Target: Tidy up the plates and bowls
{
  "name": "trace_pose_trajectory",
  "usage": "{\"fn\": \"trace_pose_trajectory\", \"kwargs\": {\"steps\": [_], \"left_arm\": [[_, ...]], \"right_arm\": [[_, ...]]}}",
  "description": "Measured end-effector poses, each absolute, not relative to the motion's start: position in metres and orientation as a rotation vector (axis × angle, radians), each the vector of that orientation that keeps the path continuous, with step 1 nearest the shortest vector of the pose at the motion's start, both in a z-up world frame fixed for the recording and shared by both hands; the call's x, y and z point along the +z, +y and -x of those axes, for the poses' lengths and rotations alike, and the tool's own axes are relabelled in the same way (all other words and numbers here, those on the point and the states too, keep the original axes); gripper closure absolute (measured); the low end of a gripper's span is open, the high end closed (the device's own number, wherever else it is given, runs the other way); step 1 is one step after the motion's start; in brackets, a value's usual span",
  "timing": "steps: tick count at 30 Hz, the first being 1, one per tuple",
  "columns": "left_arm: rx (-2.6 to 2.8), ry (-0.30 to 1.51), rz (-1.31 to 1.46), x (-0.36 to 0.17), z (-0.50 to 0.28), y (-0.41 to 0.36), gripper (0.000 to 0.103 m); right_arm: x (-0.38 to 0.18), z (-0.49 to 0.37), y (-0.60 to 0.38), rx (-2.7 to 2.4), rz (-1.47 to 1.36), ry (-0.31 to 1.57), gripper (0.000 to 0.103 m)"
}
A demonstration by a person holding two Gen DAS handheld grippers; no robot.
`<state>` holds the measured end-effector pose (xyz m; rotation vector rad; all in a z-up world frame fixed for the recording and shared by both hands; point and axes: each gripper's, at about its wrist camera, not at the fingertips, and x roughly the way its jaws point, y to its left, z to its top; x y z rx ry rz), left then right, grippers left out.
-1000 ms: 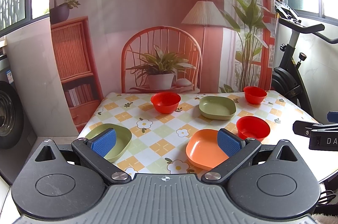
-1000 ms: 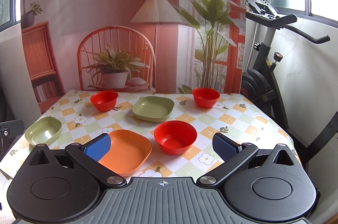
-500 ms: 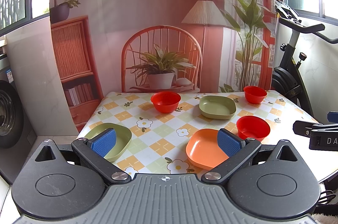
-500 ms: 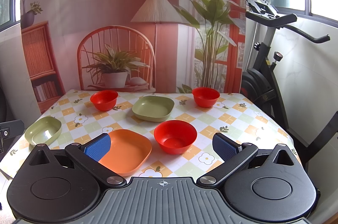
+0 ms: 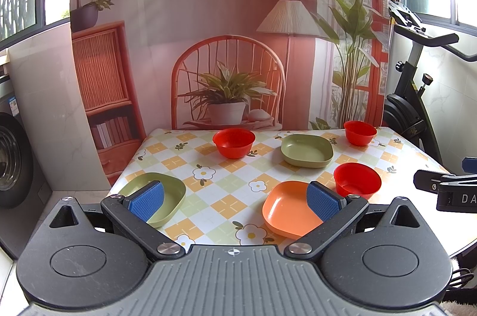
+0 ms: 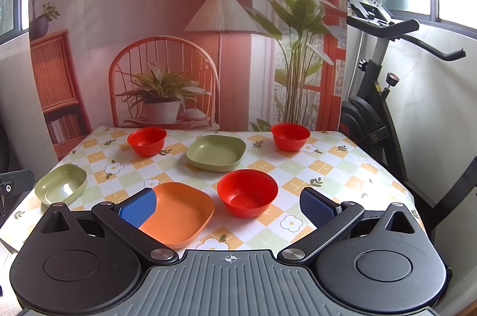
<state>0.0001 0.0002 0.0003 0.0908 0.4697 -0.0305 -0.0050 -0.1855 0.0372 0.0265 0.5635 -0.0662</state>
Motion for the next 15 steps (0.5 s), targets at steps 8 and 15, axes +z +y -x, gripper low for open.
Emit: {"fn": "trace_pose_trajectory", "kwargs": {"steps": [8,15], "left_arm": [[-0.031,0.471,-0.09,0.0003,-0.0002,0.0003,0.0],[-0.012,0.478,-0.096,-0.001,0.0008,-0.0024,0.0]], "right_arm": [[0.0367,0.0048,-0.1856,-0.066,-0.027,0.564,0.0],[0.0377,0.0021,-0.1874,-0.066,-0.029,0.565,0.0]]}}
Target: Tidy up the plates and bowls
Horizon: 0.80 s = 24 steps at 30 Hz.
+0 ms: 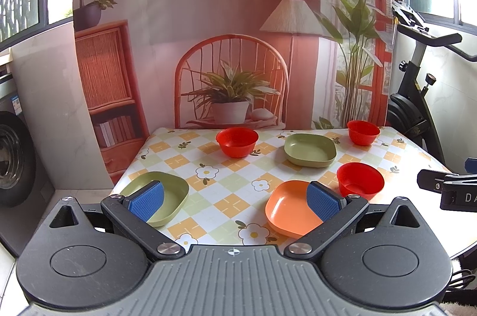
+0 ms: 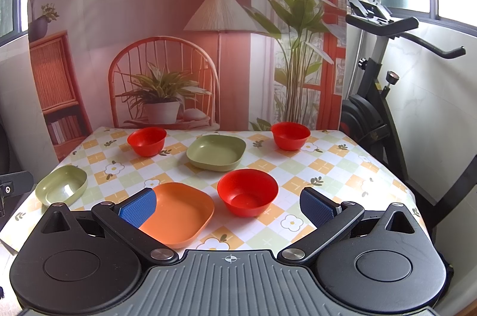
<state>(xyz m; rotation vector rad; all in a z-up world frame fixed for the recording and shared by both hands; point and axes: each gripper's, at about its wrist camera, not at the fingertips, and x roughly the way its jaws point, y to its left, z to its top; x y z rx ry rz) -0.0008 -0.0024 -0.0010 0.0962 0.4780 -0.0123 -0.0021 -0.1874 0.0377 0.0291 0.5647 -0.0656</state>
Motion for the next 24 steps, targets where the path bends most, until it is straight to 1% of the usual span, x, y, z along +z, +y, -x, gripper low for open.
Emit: {"fn": "trace_pose_trajectory", "kwargs": {"steps": [5,9,18,24], "left_arm": [[0.015,0.527,-0.107,-0.003,-0.008,0.005,0.0],[0.046,0.516,-0.111,-0.002,-0.019,0.009,0.0],[0.089,0.438,-0.145,0.027,-0.053,0.015,0.001],[0.064,0.358,-0.144,0.05,-0.073,0.018,0.001]], "right_arm": [[0.04,-0.002,-0.191,-0.068,-0.051,0.549,0.0],[0.043,-0.01,-0.203,-0.072,-0.076,0.498,0.0],[0.079,-0.051,-0.225,-0.086,-0.086,0.333,0.0],[0.092,-0.085,-0.231,-0.05,-0.134,0.294,0.0]]}}
